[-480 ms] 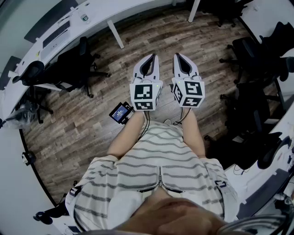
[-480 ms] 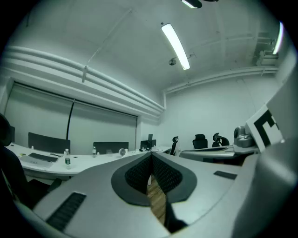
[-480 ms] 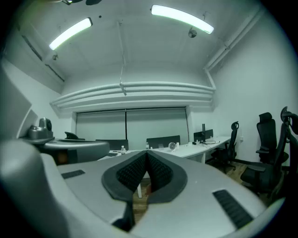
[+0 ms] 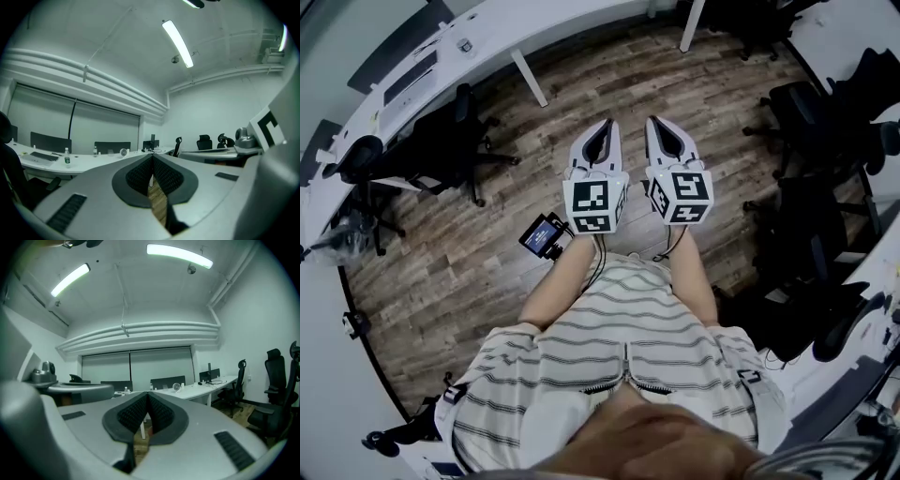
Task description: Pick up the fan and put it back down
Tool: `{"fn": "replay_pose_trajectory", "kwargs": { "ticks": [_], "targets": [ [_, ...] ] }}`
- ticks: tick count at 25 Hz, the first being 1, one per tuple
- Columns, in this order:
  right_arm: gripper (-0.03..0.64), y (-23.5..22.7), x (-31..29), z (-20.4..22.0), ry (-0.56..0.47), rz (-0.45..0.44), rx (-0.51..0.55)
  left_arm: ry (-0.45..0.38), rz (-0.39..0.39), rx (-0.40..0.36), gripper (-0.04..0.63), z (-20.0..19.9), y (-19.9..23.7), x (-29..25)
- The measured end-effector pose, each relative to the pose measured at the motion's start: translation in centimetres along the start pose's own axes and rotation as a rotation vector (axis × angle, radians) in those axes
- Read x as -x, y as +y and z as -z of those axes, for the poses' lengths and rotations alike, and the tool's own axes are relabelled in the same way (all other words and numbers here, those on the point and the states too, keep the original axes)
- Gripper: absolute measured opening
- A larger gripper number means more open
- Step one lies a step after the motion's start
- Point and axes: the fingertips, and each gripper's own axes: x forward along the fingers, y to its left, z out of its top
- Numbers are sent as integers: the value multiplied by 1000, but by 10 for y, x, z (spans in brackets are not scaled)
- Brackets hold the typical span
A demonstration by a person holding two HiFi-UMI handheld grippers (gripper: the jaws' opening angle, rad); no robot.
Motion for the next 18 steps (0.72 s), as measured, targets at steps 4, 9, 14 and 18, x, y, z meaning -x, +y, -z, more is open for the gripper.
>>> {"fn": "replay_pose_trajectory", "kwargs": {
  "ticks": [4, 9, 14, 18],
  "targets": [
    [11, -22, -3, 5, 6, -17, 1, -10, -25, 4, 8, 5, -16, -16],
    [11, -40, -26, 11, 12, -21, -4, 24, -40, 14, 8, 20, -14, -44],
    [12, -68, -65, 23, 9, -24, 1, 21, -37, 21, 8, 36, -8, -95],
    [12, -108, -117, 26, 3, -21, 10, -5, -63, 32, 8, 41, 5, -158]
  ]
}}
